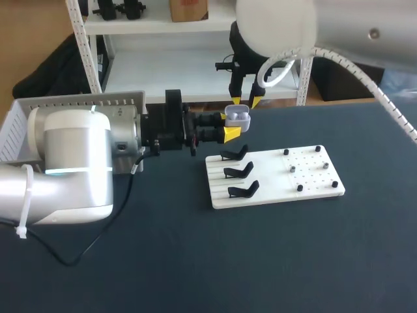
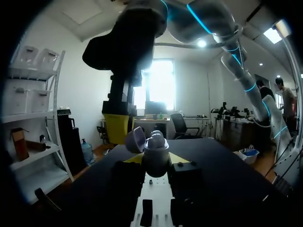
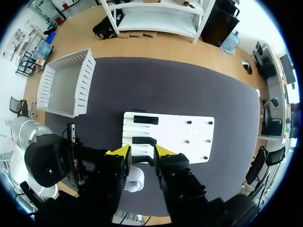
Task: Pick up each earbud case from the left stands, insert the matching earbuds, close the lid, and place the case in the box.
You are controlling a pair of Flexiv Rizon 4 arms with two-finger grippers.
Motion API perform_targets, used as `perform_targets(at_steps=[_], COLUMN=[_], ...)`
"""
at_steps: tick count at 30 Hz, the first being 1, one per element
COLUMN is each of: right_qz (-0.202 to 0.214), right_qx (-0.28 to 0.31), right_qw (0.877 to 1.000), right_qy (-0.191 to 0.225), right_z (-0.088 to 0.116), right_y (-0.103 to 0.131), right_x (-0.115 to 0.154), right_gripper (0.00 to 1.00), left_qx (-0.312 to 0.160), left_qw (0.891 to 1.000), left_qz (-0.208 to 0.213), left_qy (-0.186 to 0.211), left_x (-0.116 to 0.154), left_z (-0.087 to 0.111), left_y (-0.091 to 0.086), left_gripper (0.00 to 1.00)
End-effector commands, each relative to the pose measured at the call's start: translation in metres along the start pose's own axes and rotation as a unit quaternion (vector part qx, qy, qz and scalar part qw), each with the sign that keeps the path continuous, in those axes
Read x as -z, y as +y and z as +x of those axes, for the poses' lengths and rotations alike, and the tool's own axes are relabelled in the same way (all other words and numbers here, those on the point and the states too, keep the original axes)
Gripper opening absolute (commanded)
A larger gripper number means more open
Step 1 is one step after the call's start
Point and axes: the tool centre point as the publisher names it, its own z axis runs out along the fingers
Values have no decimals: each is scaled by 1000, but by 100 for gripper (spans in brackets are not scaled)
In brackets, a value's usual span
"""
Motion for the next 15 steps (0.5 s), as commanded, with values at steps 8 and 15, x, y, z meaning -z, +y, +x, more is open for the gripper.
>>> perform_targets(at_steps=[8,15], right_qz=[-20,-32], right_qx=[-12,-27], right_qw=[1000,998], right_qy=[-5,-54], right_z=[25,26], right_y=[-2,-11], right_x=[0,33], right_gripper=[30,31], left_qx=[0,0], left_qw=[1000,1000], left_qz=[-1,-1], left_qy=[-1,-1], left_x=[0,0], left_z=[0,0], left_y=[0,0], left_gripper=[0,0])
